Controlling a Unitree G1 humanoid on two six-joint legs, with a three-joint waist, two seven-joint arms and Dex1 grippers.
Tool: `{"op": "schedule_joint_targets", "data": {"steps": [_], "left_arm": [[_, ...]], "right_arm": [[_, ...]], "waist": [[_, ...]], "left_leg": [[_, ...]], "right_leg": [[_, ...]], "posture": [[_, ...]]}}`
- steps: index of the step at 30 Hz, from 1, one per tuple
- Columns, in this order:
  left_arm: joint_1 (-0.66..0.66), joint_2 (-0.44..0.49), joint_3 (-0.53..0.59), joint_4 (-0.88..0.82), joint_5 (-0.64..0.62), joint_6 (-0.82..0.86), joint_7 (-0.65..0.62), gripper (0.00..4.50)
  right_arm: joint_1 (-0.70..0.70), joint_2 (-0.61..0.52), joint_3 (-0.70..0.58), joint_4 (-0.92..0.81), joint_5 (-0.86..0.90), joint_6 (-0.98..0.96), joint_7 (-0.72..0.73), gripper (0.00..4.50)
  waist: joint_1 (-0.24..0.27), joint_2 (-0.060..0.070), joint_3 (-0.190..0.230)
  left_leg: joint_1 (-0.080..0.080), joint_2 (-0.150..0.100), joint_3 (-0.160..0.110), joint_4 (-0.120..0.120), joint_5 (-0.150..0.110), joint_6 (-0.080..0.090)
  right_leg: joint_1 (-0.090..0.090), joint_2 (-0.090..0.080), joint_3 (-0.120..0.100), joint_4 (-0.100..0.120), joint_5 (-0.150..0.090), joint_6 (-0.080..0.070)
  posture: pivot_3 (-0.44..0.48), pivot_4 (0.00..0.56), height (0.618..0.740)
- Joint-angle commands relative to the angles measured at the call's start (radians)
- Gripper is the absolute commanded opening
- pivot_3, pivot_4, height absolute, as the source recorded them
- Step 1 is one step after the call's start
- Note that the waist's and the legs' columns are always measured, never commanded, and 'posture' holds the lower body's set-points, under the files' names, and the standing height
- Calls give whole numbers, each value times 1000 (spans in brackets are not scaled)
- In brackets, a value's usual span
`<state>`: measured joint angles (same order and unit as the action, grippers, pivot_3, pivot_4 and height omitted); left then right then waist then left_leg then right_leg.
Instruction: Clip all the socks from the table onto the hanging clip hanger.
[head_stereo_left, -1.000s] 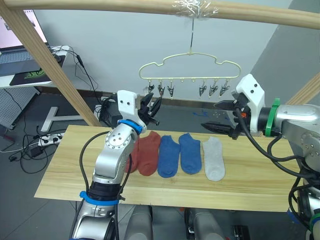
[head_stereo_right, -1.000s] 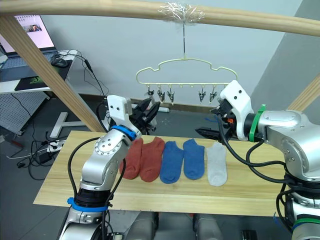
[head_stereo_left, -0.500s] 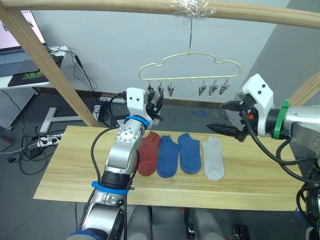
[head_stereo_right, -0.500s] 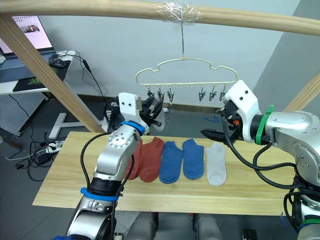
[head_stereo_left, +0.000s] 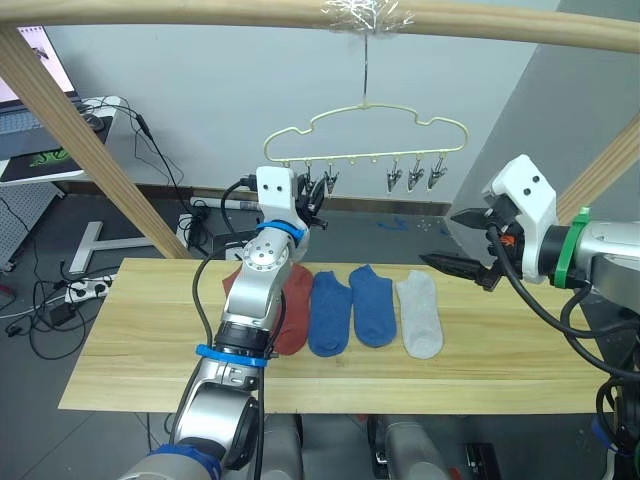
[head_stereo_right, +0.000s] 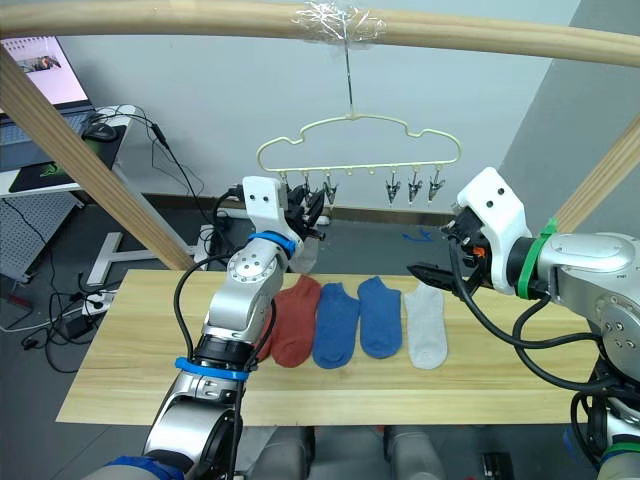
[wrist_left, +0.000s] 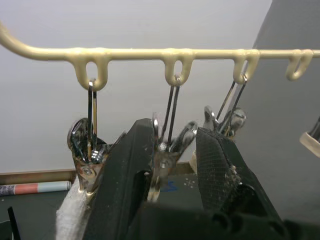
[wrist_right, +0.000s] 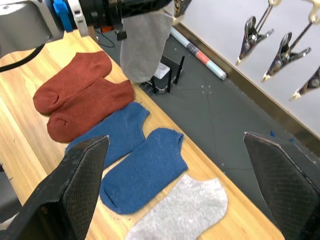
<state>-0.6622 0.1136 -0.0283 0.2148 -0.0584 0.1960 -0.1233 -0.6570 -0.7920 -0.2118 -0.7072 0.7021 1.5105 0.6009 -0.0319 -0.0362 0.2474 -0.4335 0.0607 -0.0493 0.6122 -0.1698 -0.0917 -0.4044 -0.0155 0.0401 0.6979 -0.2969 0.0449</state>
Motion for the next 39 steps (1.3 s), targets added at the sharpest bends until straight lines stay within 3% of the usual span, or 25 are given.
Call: {"op": "schedule_joint_targets", "data": {"steps": [1, 35, 39], "left_arm": [[-7, 2, 10, -28, 7, -17, -1, 1560], [-56, -17, 39, 31, -6, -59, -3, 1560], [-58, -20, 40, 33, -10, -64, -4, 821]], "right_arm": [[-7, -11, -32, -30, 20, 0, -14, 4500], [4, -6, -48, -32, 86, 26, -82, 4500], [4, -6, -50, -32, 88, 28, -85, 4500]], "waist": [[0, 0, 0], [-1, 0, 1], [-1, 0, 1]], "left_leg": [[0, 0, 0, 0, 0, 0], [0, 0, 0, -2, 0, 0], [0, 0, 0, -2, 0, 0]], "right_leg": [[0, 0, 0, 0, 0, 0], [0, 0, 0, -2, 0, 0], [0, 1, 1, -2, 0, 0]], "posture": [[-63, 220, 740], [-76, 237, 740], [-77, 237, 740]]}}
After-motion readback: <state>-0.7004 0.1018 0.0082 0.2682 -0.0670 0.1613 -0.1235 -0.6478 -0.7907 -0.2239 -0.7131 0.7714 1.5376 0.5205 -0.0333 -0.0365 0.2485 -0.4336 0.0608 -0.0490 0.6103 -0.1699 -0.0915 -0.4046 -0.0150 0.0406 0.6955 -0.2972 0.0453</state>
